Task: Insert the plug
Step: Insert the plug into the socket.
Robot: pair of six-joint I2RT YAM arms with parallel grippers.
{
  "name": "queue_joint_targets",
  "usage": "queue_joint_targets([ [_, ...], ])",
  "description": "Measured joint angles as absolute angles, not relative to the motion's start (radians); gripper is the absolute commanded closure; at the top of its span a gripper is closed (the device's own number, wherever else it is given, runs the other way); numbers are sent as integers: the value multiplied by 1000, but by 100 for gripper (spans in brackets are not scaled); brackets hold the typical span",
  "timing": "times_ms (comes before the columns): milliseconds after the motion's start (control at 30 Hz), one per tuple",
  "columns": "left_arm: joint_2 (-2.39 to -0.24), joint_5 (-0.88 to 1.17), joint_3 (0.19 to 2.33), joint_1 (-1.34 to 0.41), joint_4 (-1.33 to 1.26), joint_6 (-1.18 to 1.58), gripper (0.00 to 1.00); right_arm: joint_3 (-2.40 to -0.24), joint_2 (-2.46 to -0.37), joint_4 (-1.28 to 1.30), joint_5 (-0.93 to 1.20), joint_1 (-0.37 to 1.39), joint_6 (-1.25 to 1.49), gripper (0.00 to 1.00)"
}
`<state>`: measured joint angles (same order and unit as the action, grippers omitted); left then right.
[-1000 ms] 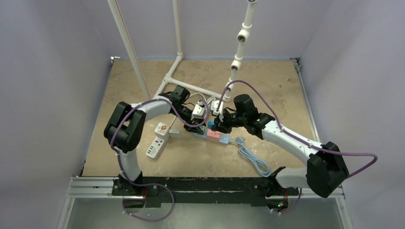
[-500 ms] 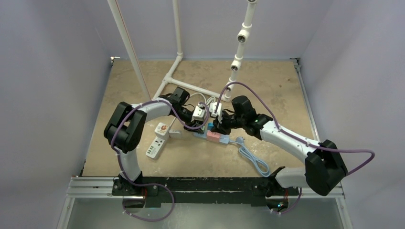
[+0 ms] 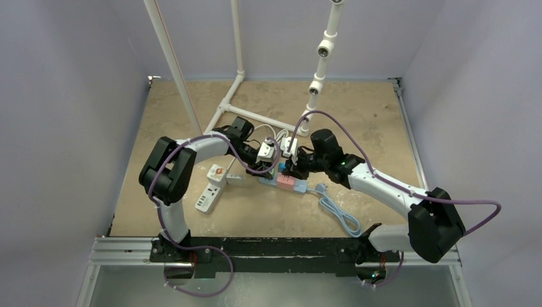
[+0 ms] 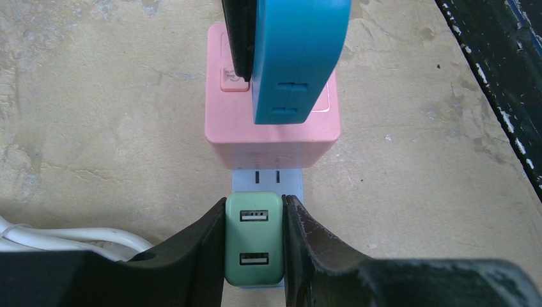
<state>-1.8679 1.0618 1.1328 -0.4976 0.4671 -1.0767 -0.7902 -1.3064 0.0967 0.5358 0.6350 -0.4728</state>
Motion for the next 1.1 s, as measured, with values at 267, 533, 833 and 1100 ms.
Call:
queue_joint_targets([
  [267, -1868, 1062, 1132, -498, 466, -1075, 82, -789, -1306, 93, 533, 635, -476, 100],
  [533, -1866, 1061, 1130, -498, 461, -1073, 84, -789, -1301, 101, 522, 635, -493, 100],
  [833, -1866, 1061, 1130, -498, 460, -1066, 85, -789, -1298, 105, 514, 635, -506, 100],
  [1100, -1866, 1060, 1130, -498, 458, -1058, 88, -789, -1298, 106, 515, 637, -506, 100],
])
